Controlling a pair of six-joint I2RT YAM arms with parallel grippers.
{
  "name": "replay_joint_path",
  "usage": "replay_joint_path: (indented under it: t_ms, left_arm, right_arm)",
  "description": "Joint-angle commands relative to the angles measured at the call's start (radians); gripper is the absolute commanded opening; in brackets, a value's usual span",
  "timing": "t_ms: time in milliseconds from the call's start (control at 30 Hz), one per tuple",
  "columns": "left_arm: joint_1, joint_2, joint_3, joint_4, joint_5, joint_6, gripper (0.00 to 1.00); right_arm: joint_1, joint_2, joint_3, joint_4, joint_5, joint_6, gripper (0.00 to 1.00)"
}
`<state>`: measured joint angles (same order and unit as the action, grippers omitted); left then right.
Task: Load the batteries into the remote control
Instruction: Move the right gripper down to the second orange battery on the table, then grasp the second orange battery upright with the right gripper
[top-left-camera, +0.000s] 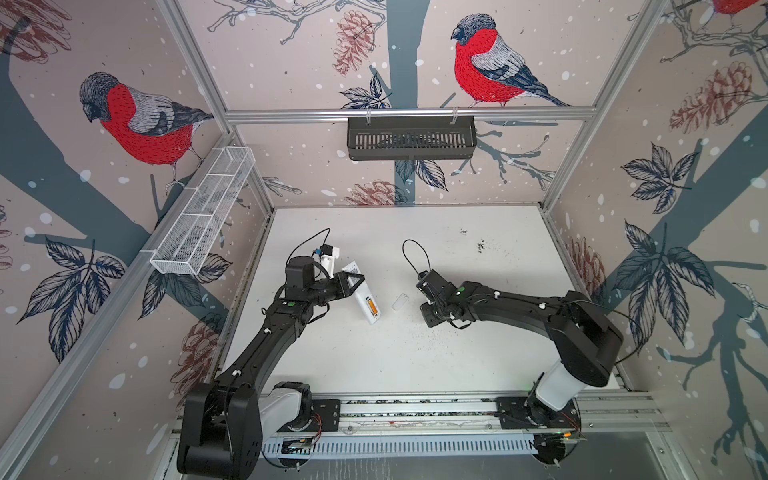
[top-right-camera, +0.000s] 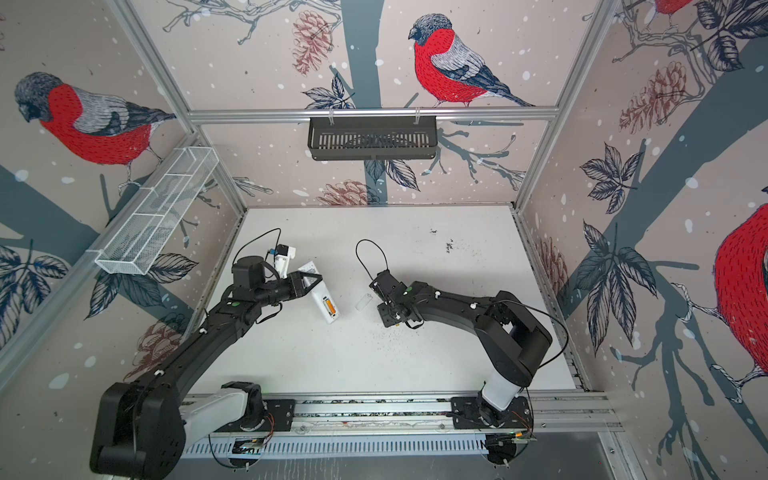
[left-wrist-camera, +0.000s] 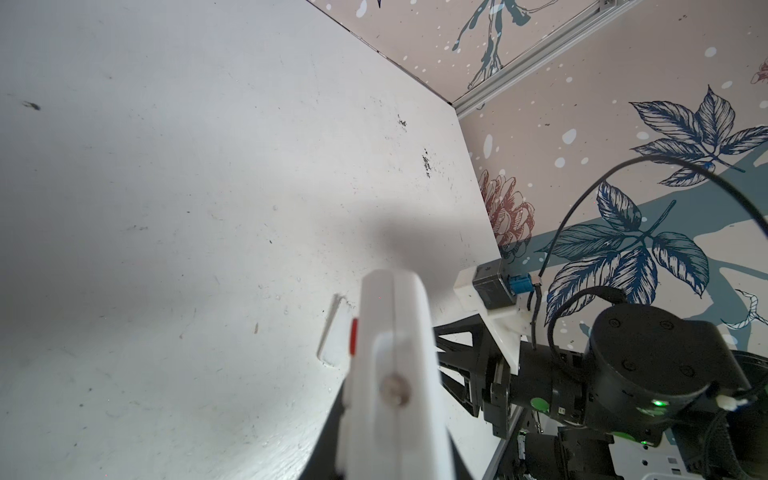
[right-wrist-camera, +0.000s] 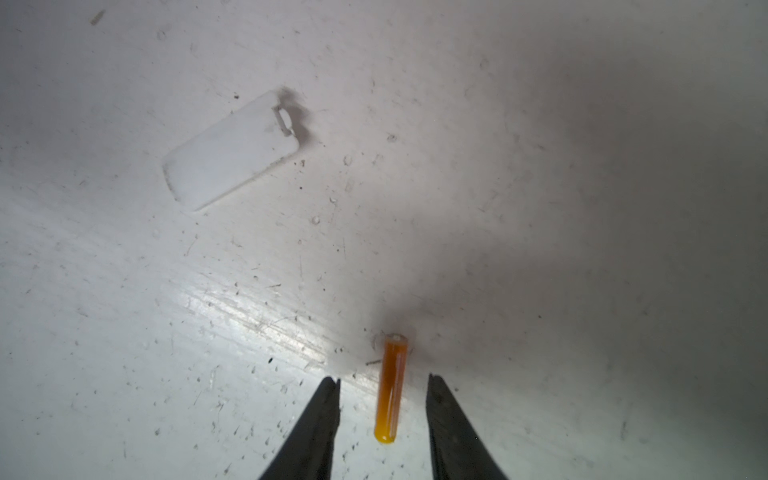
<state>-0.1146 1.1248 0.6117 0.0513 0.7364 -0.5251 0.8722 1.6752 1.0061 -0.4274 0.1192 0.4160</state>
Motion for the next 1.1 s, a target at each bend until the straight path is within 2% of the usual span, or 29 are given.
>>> replay_joint_path:
  t_ms: [0, 533, 1067]
  left_arm:
    - [0.004, 0.004, -0.004, 0.058, 0.026, -0.015, 0.0]
    - [0.007, 0.006, -0.018, 0.081, 0.023, -0.031, 0.0]
    - [0.01, 0.009, -0.026, 0.105, 0.039, -0.049, 0.0]
  right_arm:
    - [0.002, 0.023, 0.016, -0.039, 0.005, -0.003, 0.36]
    - [-0.006, 0.112, 0.06, -0.062, 0.0, -0.022, 0.22]
    - [-0.007, 0.083, 0.064, -0.041, -0.007, -0.037, 0.17]
